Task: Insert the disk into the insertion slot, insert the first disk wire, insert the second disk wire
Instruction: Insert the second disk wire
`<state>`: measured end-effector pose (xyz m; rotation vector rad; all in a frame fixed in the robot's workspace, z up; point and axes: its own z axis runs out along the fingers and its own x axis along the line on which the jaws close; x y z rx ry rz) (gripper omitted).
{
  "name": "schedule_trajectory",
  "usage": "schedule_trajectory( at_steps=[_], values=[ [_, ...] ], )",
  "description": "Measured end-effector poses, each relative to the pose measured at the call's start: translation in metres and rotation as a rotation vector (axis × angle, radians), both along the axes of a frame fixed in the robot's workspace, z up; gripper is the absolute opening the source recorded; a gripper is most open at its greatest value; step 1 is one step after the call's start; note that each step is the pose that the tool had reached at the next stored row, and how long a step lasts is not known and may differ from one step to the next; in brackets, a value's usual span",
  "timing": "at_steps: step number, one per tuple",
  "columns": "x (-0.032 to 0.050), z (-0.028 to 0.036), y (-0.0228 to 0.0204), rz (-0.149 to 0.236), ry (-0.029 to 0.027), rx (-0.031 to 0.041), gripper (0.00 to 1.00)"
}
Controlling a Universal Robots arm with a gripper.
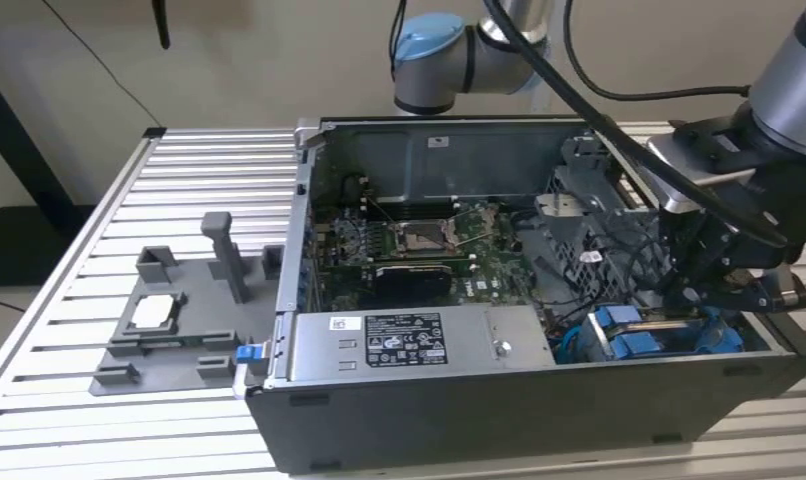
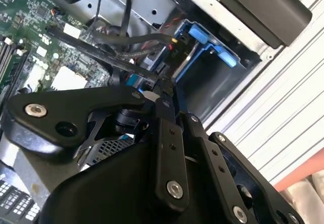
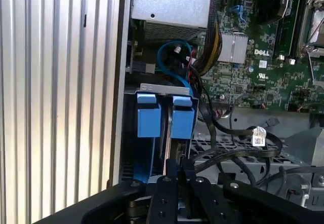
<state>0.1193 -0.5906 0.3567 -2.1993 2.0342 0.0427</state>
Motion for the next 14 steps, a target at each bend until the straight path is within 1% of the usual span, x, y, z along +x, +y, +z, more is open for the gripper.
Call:
schedule_trajectory(
  at_steps=[1,2,6,10,12,14],
  values=[
    [-0.0006,-0.0014,0.0022,0.0,-0.0005,0.0,0.16],
    [-0.0006,-0.003,0.0034,0.0,-0.0009,0.0002,0.16],
    [-0.0007,-0.0079,0.0034,0.0,-0.0046,0.0012,0.16],
    [0.0001,-0.0114,0.0034,0.0,-0.0073,0.0048,0.16],
    [0.0014,-0.0129,0.0034,0.0,-0.0076,0.0084,0.16],
    [0.0027,-0.0141,0.0034,0.0,-0.008,0.0144,0.16]
  ],
)
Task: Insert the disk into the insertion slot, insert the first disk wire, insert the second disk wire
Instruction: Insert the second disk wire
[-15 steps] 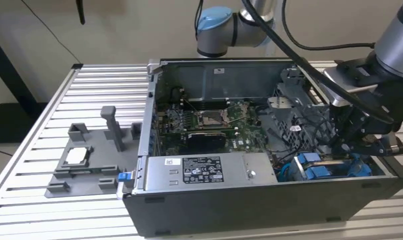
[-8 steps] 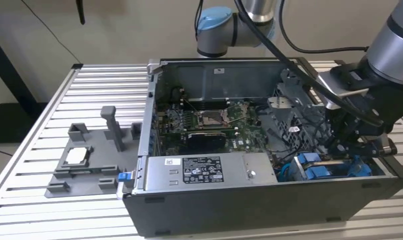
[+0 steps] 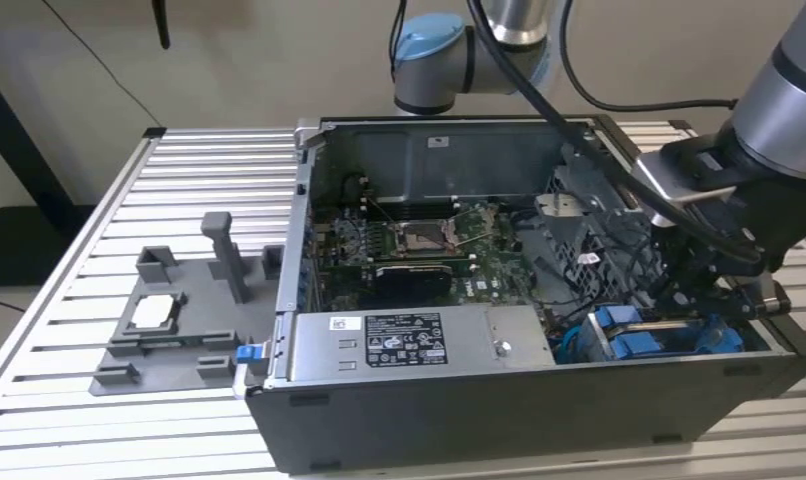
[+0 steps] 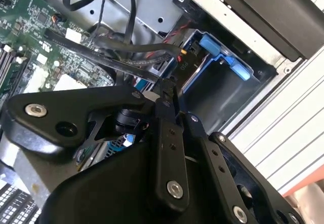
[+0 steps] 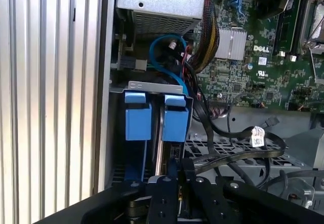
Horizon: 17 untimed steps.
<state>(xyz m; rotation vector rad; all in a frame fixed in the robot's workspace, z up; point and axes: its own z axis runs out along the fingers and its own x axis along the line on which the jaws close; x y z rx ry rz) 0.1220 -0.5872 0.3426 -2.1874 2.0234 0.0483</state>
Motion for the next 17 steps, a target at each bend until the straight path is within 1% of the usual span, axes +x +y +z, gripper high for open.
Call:
schedule_trajectory(
  at_steps=[3,6,8,9,10,11,12,13,14,17],
  values=[
    [0.0003,-0.0032,0.0,-0.001,-0.0004,0.003,0.16],
    [0.0007,-0.0072,0.0,-0.002,-0.0005,0.0032,0.16],
    [0.0007,-0.0097,0.0,-0.003,-0.0004,0.0013,0.16],
    [0.0008,-0.0108,0.0,-0.004,-0.0005,0.0015,0.16],
    [0.0009,-0.012,0.0001,-0.005,-0.0007,0.004,0.17],
    [0.001,-0.0121,0.0,-0.005,-0.0006,0.0039,0.17],
    [0.001,-0.0114,0.0,-0.005,0.0001,0.0037,0.17],
    [0.001,-0.0093,0.0,-0.006,0.0013,0.0044,0.24],
    [0.001,-0.0053,-0.0001,-0.006,0.0026,0.0043,0.24],
    [0.001,0.0085,0.0,-0.008,0.004,0.0036,0.24]
  ],
)
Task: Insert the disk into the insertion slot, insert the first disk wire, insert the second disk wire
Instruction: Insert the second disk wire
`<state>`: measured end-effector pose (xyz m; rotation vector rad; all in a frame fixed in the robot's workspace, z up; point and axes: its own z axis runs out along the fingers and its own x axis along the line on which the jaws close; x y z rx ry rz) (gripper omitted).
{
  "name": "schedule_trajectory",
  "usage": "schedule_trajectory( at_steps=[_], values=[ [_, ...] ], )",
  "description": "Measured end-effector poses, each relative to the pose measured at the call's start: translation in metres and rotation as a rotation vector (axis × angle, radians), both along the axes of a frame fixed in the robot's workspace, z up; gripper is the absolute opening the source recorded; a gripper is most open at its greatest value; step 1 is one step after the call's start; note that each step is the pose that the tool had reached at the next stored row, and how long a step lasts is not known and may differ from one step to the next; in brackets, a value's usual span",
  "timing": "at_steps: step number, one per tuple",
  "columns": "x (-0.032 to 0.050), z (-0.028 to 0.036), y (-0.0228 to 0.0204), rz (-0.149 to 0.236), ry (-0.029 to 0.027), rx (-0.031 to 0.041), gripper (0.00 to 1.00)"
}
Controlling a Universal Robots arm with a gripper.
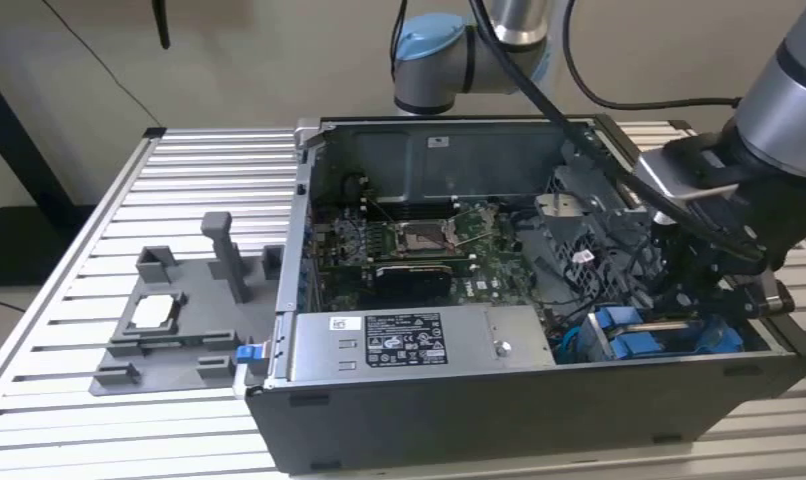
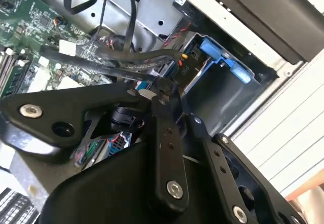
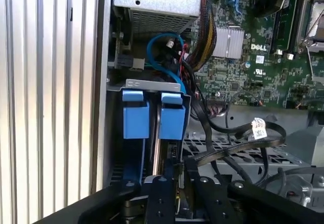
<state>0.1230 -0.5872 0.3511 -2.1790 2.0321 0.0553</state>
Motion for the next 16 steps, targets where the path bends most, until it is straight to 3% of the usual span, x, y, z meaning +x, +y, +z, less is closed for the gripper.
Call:
schedule_trajectory(
  at_steps=[5,16],
  values=[
    [0.0,0.0189,0.0,0.0,0.0004,0.0001,0.24],
    [0.0,0.0215,0.0,0.0,0.0004,0.0001,0.24]
  ],
)
